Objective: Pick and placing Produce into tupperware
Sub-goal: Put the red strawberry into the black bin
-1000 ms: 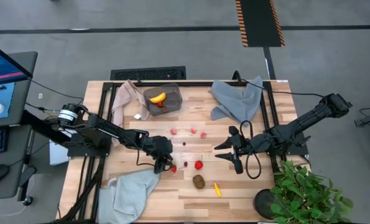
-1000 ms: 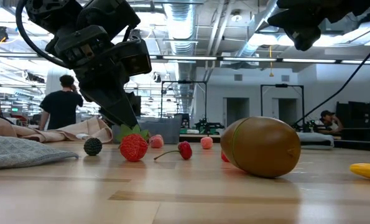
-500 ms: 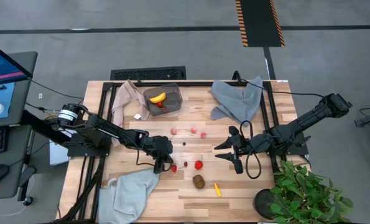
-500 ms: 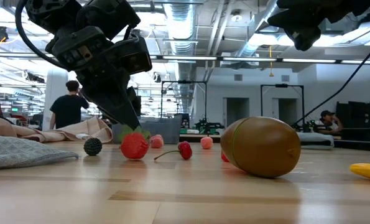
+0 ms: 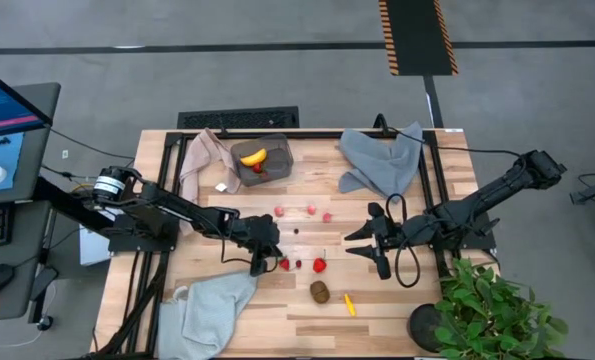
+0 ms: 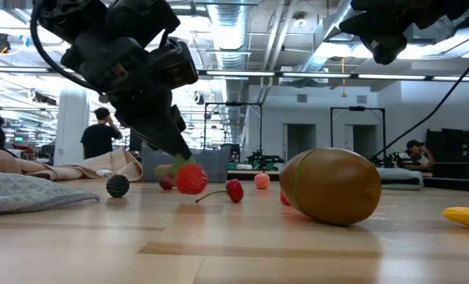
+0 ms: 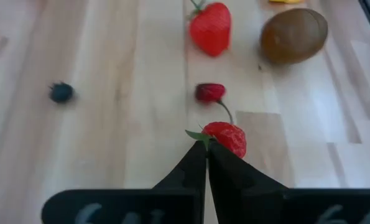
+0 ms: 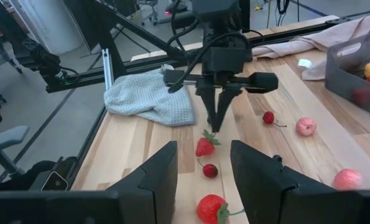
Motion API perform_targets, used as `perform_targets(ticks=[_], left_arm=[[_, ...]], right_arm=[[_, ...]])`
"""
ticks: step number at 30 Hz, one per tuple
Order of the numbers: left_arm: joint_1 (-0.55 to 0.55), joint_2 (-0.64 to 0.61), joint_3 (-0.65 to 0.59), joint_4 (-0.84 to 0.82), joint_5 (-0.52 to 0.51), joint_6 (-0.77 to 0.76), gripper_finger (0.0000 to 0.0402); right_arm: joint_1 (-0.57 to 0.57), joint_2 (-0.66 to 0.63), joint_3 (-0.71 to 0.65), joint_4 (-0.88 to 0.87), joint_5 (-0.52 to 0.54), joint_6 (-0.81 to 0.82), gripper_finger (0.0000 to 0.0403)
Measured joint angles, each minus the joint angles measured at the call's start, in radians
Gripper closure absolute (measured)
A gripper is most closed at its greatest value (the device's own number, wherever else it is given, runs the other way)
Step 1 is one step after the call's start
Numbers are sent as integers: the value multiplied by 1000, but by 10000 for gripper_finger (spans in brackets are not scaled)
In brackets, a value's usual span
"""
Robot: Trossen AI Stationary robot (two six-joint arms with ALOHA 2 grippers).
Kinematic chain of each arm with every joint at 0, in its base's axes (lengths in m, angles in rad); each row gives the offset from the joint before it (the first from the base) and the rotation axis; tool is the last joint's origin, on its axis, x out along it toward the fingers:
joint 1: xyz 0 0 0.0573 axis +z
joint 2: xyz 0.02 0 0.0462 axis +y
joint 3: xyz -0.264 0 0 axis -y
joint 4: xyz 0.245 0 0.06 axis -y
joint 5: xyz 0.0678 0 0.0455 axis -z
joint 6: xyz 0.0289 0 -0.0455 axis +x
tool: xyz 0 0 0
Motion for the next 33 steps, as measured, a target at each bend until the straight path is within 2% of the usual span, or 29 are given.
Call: perform_targets(ticks=[3, 7, 11, 16, 20, 27, 33], left_arm=[[22, 0, 0, -2, -18, 4, 401], [50, -7, 0, -1, -150, 4, 401], [77, -32, 1, 19, -233, -12, 401], [109, -91, 1, 42, -261, -6, 401], [142, -153, 1, 35, -353, -17, 401], [228, -244, 1, 32, -399, -6, 401], [324, -256, 1, 26, -435, 16, 401]], right_arm=[[0, 0, 0, 0, 0, 1, 229], [0, 0, 0, 0, 0, 1, 231], [0, 0, 0, 0, 0, 1, 232], [0, 0, 0, 0, 0, 1, 229], [0, 0, 0, 0, 0, 1, 230], [0, 0, 0, 0, 0, 1, 231], [0, 0, 0, 0, 0, 1, 229]])
